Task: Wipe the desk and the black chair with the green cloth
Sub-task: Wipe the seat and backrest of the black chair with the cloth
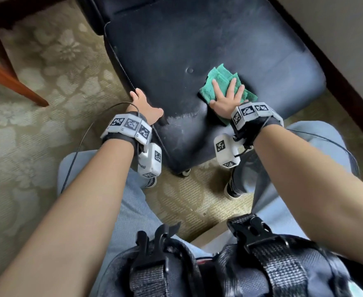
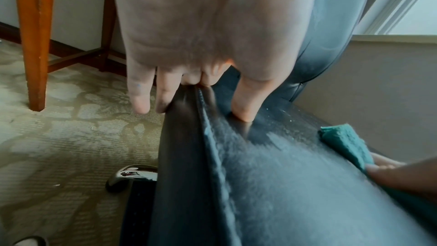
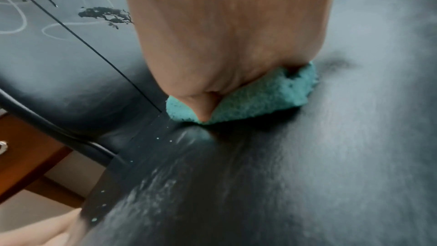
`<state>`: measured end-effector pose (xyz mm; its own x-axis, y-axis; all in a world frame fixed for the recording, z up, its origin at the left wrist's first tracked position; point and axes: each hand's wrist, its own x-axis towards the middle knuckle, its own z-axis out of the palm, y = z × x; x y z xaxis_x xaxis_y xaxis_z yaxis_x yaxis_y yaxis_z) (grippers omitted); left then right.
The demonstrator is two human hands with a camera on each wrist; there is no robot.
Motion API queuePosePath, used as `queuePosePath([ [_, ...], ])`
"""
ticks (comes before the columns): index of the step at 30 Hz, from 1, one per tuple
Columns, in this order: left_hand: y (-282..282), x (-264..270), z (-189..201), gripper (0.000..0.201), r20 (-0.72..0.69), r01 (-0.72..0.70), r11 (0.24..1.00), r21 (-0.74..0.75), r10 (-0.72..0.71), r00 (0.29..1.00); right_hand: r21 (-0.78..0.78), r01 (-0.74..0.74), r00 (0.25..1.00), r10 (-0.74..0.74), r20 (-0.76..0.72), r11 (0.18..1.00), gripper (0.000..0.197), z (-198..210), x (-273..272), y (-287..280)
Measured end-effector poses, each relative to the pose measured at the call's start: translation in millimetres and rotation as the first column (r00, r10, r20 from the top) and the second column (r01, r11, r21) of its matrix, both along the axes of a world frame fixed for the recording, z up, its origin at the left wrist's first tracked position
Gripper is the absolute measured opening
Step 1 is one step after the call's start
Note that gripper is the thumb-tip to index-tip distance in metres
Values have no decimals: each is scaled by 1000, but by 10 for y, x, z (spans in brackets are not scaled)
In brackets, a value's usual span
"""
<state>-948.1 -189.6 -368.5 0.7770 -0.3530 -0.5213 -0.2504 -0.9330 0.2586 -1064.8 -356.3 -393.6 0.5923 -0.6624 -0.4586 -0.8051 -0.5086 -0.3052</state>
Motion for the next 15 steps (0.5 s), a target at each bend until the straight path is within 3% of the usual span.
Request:
queuePosePath([
  [9, -103, -12, -66, 95, -64, 79, 995, 63, -75, 995, -14, 9, 1000, -9, -25, 1000, 58, 161, 300, -363],
  [12, -48, 47, -52, 92, -117, 141, 986, 95, -129, 985, -26, -199, 974, 195, -112, 980, 52, 298, 368, -326],
  [15, 19, 74, 30, 79, -113, 158, 987, 38, -152, 982, -24, -478, 873, 472, -122, 878, 52, 349, 398, -49],
])
